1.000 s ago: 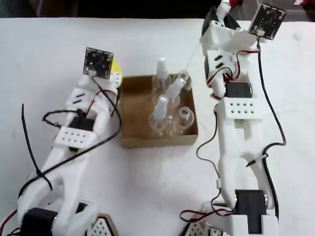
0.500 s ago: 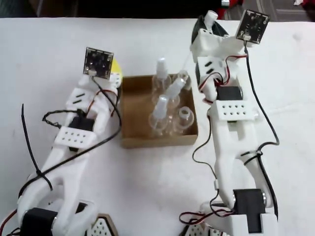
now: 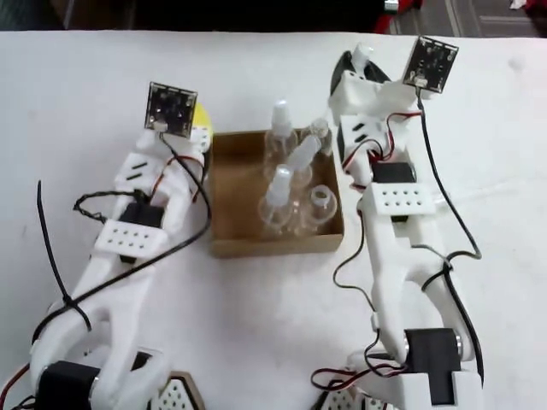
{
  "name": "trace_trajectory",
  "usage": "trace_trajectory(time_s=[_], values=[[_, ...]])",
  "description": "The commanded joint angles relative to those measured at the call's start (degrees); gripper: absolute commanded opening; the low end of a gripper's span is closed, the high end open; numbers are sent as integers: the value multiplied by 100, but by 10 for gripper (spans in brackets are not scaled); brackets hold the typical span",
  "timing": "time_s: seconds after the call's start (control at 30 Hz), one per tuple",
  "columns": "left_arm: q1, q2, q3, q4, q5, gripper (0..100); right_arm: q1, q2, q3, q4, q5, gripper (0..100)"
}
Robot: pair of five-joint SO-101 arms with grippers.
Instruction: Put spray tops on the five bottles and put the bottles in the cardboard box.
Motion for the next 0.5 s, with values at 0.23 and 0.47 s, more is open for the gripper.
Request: trace_trajectory(time_s=[0.23, 0.47], values=[[84, -22, -26, -123, -44, 24, -110, -101, 35, -101, 369, 15], [84, -22, -26, -123, -44, 24, -338, -101, 220, -119, 1899, 15]])
